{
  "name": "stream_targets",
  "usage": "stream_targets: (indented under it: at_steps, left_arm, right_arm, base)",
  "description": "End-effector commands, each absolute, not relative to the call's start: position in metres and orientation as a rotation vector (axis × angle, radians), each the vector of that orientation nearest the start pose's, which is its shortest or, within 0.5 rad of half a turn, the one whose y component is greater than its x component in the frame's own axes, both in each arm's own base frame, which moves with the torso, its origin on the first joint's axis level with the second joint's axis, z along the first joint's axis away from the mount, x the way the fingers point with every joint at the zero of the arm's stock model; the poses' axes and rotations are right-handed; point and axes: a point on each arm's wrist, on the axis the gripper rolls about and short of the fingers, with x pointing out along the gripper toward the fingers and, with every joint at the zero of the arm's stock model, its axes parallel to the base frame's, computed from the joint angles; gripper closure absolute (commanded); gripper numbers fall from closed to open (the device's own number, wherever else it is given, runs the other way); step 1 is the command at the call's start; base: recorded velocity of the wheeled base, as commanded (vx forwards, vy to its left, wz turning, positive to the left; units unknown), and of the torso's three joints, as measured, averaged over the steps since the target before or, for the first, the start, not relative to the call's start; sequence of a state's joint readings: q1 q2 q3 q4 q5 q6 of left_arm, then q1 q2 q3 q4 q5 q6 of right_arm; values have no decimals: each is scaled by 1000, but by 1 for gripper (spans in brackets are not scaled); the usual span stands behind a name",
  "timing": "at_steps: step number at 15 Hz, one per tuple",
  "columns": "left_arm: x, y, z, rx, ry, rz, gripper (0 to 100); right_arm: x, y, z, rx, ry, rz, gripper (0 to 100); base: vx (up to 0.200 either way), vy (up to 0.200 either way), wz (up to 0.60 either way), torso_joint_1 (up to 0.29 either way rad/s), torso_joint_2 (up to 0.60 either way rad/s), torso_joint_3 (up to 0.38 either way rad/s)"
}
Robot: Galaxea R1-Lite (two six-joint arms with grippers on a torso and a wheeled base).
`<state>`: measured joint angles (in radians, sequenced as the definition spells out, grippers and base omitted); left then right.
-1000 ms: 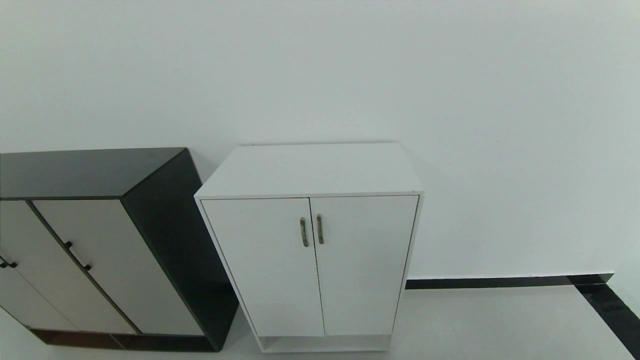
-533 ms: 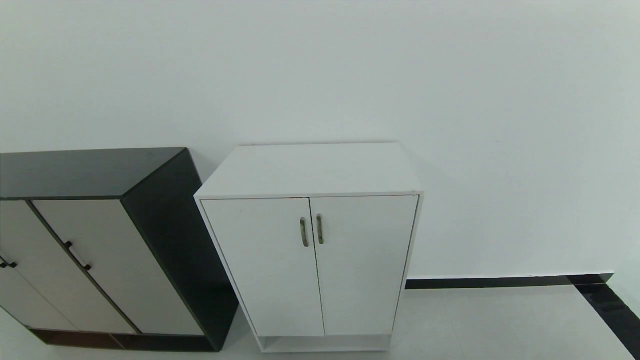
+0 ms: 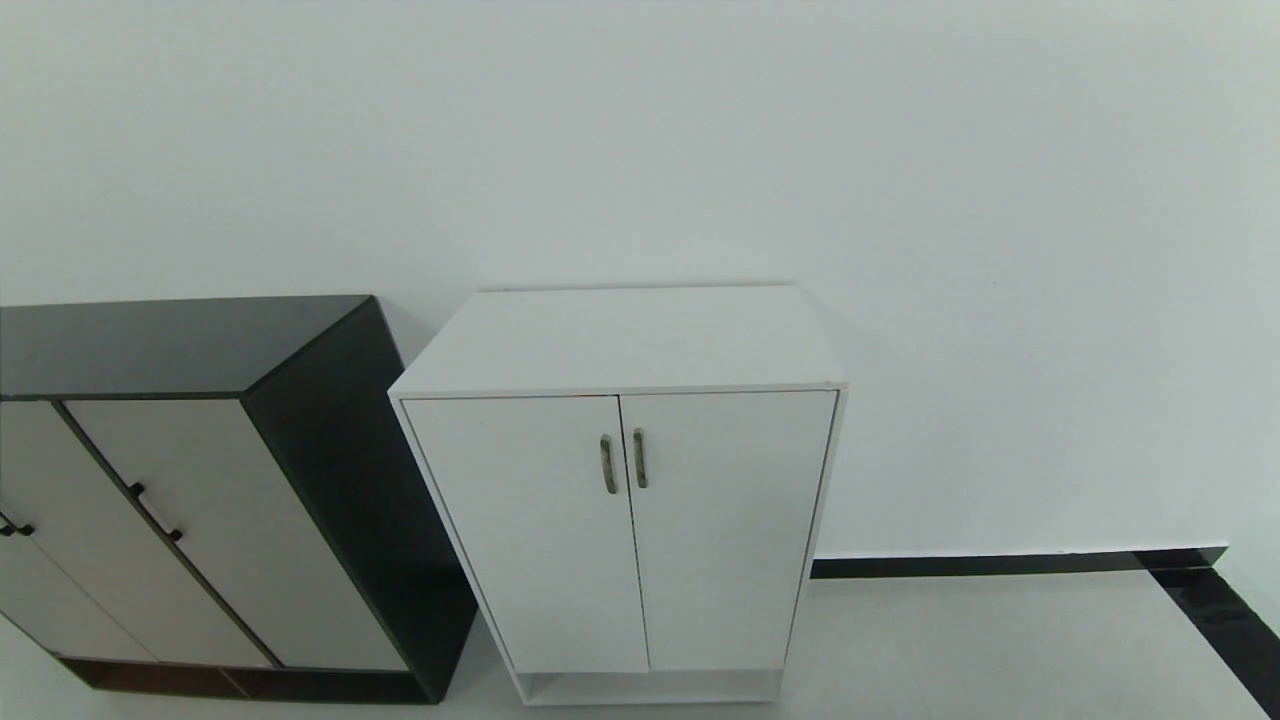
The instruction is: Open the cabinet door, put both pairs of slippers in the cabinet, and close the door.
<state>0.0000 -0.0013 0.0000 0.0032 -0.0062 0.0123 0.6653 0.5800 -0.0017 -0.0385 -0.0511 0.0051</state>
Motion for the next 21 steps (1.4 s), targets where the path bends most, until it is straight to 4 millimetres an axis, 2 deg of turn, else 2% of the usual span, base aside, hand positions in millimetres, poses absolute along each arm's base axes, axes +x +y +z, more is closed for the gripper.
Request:
stream_targets:
  at_steps: [1,9,16,17,19,20,21]
  left_arm:
    - [-23,0,75,12,3,-6,100]
    - [-23,0,75,14,3,-6,100]
    - [-23,0,75,15,3,-8,100]
    - [-23,0,75,15,3,-8,100]
    - [-23,0,75,15,3,-8,100]
    - [-23,0,75,15,3,-8,100]
    - [-23,0,75,15,3,-8,100]
  right_arm:
    - [22,15,80,-220,528,541,100]
    - [24,9,82,-281,480,355,100]
    - [6,-4,86,-154,302,-74,100]
    - [2,-5,86,-142,257,-90,100]
    - [-7,-5,85,-118,148,-13,100]
    - [-15,-4,83,-91,47,143,100]
    - [-15,-4,83,-83,43,154,100]
  base:
    - [0,0,0,0,0,0]
    - [0,0,0,0,0,0]
    - [0,0,0,0,0,0]
    - [0,0,0,0,0,0]
    - [0,0,0,0,0,0]
    - [0,0,0,0,0,0]
    - [0,0,0,0,0,0]
